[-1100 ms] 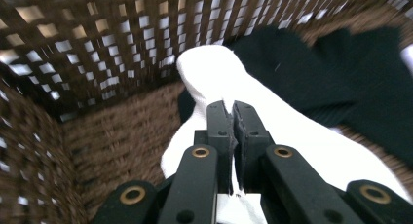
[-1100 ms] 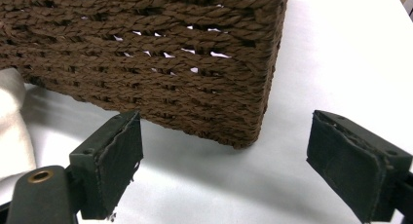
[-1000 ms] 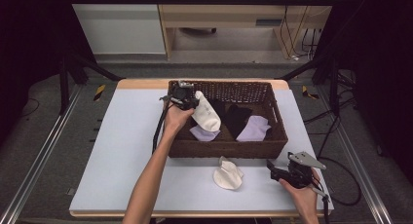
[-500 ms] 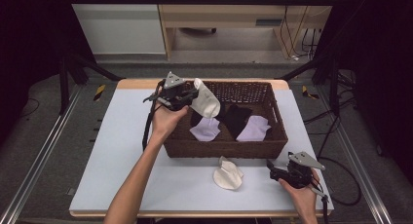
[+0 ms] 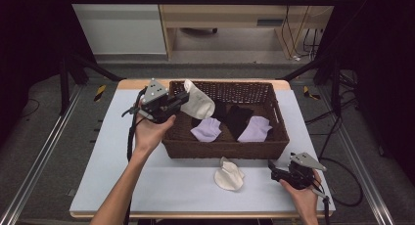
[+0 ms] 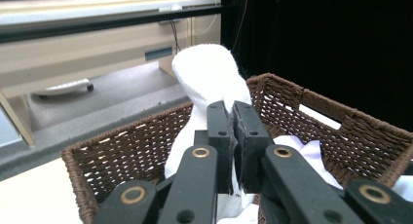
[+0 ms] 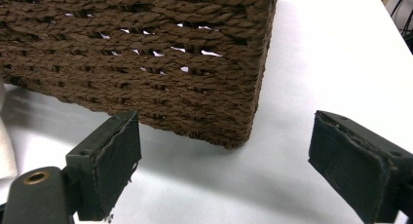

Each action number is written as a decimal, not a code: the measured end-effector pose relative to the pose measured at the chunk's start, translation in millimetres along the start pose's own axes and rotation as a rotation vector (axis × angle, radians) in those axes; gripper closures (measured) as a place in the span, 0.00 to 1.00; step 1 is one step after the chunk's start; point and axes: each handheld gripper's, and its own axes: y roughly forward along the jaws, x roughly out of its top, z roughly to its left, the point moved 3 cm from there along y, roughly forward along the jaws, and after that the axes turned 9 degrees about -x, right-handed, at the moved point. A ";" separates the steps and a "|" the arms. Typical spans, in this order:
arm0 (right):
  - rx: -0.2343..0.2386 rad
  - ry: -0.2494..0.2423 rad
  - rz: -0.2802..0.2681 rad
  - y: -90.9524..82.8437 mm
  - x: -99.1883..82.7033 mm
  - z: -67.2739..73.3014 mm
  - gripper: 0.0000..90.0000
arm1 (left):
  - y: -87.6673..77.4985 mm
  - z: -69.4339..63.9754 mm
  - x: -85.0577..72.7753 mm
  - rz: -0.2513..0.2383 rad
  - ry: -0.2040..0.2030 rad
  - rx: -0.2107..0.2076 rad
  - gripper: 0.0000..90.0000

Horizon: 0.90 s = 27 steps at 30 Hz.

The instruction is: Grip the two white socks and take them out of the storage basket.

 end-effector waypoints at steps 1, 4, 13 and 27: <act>-0.006 0.000 0.000 0.2 -0.1 -0.2 0.12 | -3.1 -2.0 -0.2 -0.011 -0.001 -0.006 0.95; -0.019 -0.001 -0.001 0.4 -0.3 -0.8 0.10 | -11.4 -7.5 0.2 -0.037 0.004 -0.010 0.96; -0.020 0.005 0.007 1.2 -0.5 -1.4 0.09 | -39.8 -26.4 -1.7 -0.087 0.010 -0.063 0.96; -0.017 0.004 0.014 2.5 -0.6 -1.6 0.08 | -83.6 -50.3 -25.8 -0.106 0.024 -0.117 0.95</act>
